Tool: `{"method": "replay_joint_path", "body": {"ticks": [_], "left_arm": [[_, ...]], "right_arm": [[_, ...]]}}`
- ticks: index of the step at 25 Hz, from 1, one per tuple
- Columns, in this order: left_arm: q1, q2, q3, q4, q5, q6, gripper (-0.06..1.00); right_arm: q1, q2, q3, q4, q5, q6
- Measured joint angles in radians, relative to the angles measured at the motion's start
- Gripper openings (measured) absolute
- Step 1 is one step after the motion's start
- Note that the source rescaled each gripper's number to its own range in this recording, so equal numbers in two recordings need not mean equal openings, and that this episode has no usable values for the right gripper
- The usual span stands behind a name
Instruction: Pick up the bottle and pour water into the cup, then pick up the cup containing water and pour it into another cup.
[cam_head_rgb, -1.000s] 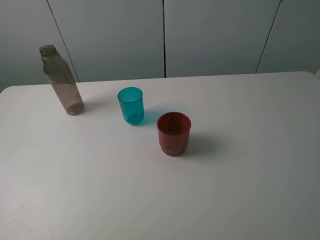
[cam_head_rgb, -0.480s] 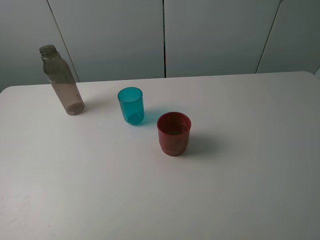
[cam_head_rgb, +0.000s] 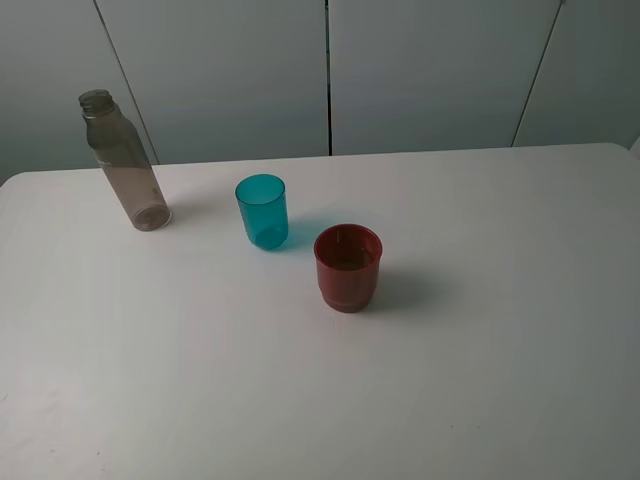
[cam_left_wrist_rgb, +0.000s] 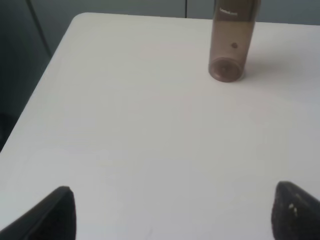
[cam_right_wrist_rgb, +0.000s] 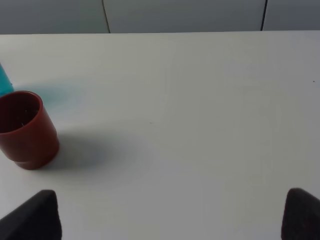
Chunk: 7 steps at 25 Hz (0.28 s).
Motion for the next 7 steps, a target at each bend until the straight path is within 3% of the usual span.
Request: {"method": "replay_joint_path", "body": {"ticks": [7], "left_arm": [[0.014,0.0,0.0,0.0,0.0,0.0,1.0]], "right_arm": [[0.0,0.0,0.0,0.0,0.0,0.0]]}}
